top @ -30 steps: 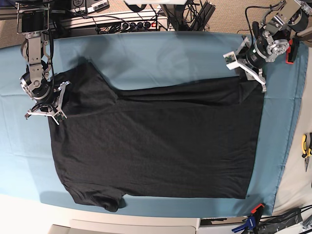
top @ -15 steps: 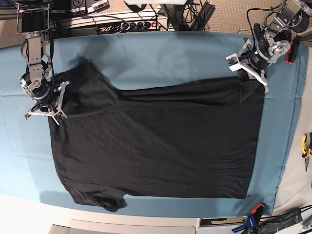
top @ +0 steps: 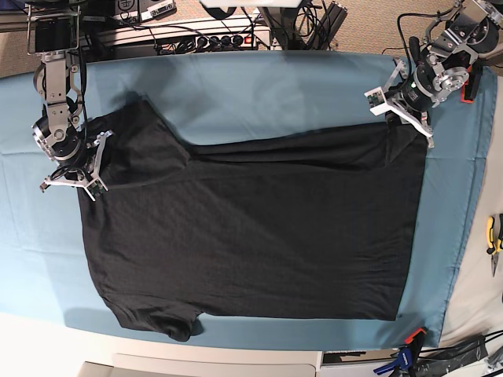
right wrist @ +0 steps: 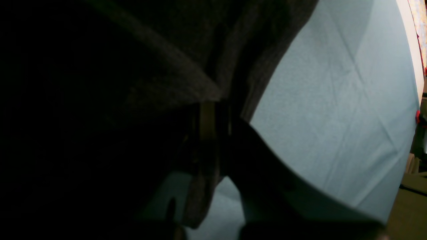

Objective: Fold the T-shirt properly
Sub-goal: 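Adjust the left gripper's hold on the folded shoulder edge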

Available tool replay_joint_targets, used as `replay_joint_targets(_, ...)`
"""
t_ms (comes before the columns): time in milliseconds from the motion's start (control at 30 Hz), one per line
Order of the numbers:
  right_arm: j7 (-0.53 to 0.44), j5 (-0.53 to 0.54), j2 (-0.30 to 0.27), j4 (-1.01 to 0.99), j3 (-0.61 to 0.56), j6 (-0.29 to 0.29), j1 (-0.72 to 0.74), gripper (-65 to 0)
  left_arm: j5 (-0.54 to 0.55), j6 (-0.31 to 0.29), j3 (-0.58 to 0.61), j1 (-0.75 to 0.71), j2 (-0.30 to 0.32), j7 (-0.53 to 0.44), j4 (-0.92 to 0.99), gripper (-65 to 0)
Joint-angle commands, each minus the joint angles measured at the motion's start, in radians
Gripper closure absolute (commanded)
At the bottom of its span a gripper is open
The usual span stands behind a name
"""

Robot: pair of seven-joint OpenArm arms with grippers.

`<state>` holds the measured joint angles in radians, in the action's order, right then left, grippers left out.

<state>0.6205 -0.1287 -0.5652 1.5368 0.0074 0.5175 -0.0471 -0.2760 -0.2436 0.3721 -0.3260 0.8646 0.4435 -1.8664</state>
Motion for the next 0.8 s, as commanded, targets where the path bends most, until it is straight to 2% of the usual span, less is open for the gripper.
replay_joint_targets(0,-0.010,0.001,-0.022,0.014,0.011,-0.013,0.017,0.0,0.011,-0.022,0.001,-0.003,0.017,0.013,-0.008,0.0)
replay_joint_targets(167,-0.005,0.001,-0.022,0.014,0.011,-0.013,0.016,0.0,0.011,-0.019,0.001,-0.003,0.037,0.029,-0.031,0.0)
replay_joint_targets(367,-0.004,0.001,-0.022,0.014,0.011,-0.013,0.016,0.0,0.011,0.031,0.001,-0.003,0.087,0.065,-0.090,0.0)
replay_joint_targets(767,-0.002,0.001,-0.022,0.014,0.011,-0.013,0.016,0.0,0.011,0.031,0.000,-0.003,0.091,0.065,-0.098,0.0)
